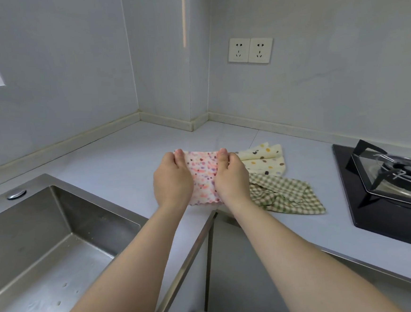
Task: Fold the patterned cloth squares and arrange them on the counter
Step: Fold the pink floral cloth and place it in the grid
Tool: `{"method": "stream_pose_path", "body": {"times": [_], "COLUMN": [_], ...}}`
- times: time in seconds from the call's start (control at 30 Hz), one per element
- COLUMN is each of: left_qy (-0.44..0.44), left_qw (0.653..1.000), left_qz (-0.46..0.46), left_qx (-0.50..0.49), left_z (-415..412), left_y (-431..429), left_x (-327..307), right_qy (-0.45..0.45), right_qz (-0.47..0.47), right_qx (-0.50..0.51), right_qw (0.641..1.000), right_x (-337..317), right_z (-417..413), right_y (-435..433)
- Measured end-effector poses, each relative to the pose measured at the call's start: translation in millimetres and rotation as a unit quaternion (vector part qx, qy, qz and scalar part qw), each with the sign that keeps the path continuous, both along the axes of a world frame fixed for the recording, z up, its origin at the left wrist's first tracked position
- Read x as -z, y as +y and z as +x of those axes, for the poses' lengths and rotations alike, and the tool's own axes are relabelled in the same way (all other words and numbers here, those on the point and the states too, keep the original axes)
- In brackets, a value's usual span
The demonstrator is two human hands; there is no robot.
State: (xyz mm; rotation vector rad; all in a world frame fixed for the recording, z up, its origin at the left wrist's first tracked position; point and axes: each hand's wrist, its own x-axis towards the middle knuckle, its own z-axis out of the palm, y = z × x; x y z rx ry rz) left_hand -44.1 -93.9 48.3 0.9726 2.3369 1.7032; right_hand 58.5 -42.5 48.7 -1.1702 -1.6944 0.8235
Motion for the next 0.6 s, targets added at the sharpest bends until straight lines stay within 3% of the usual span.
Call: {"method": "stream_pose_path", "body": {"times": [0.13, 0.6], "left_qy": [0.035, 0.006], "left_qw": [0.999, 0.989], "left_qz": [-0.003, 0.056], "left_qx": [0.003, 0.137], "left_z": [3.8, 97.8], "left_y": [-0.4, -7.8], "left_x": [4.2, 7.4], "right_qy": [0.007, -0.009], "right_qz": [-0.010, -0.005], "right_qx": [0.012, 0.099], "right_qw": [1.000, 0.995], "right_x": [4.6, 4.1], "right_z": [5.5, 108.1], "right_y": [4.3, -16.3]}}
